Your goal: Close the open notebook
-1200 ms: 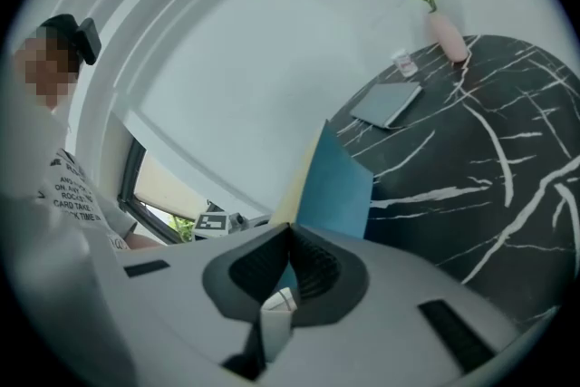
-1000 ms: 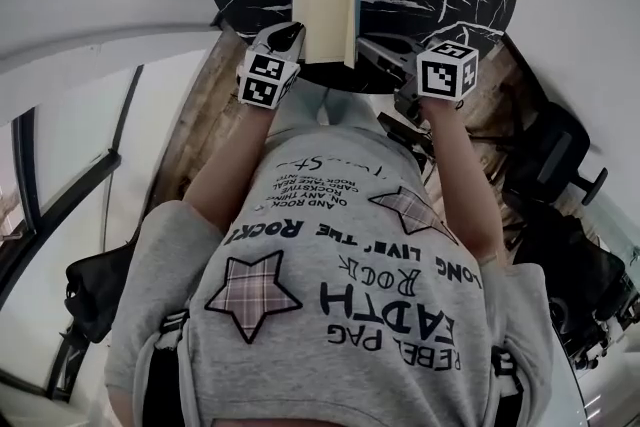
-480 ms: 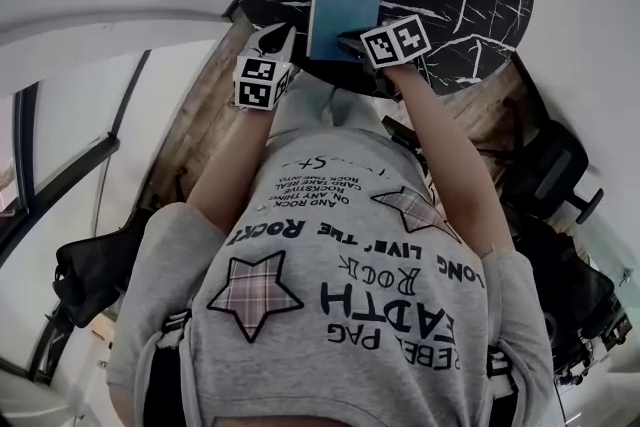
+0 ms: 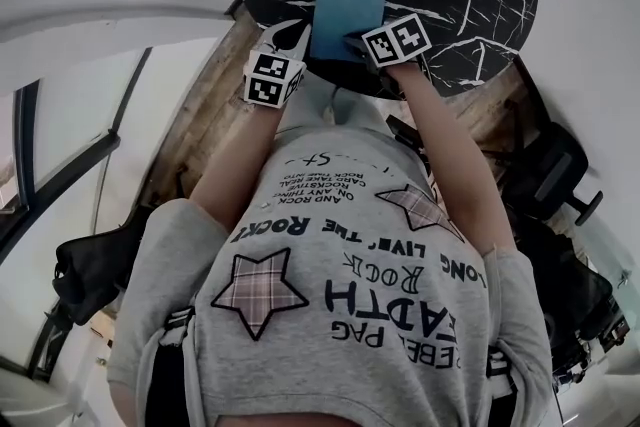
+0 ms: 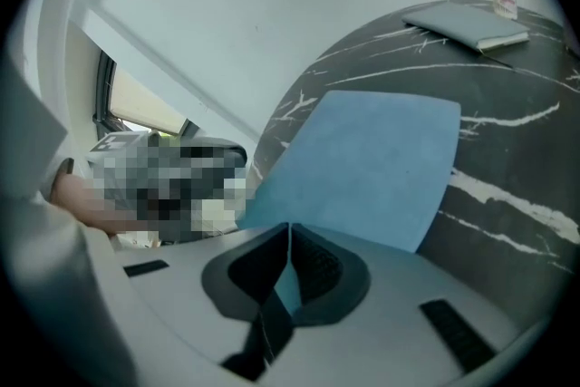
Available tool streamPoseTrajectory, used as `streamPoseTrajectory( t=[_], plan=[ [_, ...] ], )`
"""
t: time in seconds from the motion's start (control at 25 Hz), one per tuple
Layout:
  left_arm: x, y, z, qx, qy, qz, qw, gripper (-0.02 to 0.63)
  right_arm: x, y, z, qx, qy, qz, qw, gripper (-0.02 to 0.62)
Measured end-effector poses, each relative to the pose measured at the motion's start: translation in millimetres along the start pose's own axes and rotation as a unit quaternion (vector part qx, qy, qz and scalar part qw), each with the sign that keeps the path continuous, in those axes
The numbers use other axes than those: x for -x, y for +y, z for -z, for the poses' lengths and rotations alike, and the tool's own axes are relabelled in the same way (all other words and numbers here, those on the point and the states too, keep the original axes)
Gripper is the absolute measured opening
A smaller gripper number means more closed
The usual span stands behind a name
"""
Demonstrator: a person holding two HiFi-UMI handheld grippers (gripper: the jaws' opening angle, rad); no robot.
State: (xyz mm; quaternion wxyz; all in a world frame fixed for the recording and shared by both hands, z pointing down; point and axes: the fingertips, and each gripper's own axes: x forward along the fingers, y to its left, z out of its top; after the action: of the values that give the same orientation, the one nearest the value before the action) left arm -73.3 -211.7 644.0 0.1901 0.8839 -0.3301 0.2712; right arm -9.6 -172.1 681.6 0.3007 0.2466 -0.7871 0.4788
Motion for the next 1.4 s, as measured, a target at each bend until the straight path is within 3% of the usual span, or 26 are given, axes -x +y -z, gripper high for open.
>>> streamPoseTrajectory(
  t=[0.44, 0.8, 1.08, 1.4],
  plan=[
    [2.2, -9.6, -46.9, -0.024, -0.055, 0.014, 0.9981, 0.009, 61.2, 9.1, -46.4, 0.011, -0.117, -0.018, 0.993, 0.014],
    [14.8, -8.6, -94.9, -0.042, -0.106, 0.009, 0.9934, 0.009, 141.0, 3.0, -80.9, 0.04, -0.211, 0.024, 0.976, 0.014],
    [36.7, -3.2, -135.4, -0.035, -0.148, 0.003, 0.9883, 0.009, 209.5, 13.1, -93.2, 0.056, -0.293, 0.05, 0.953, 0.014],
    [70.2, -10.5, -195.9, -0.026, -0.223, 0.0, 0.9745, 0.009, 288.5, 29.0, -93.4, 0.081, -0.385, 0.115, 0.912, 0.014]
  ],
)
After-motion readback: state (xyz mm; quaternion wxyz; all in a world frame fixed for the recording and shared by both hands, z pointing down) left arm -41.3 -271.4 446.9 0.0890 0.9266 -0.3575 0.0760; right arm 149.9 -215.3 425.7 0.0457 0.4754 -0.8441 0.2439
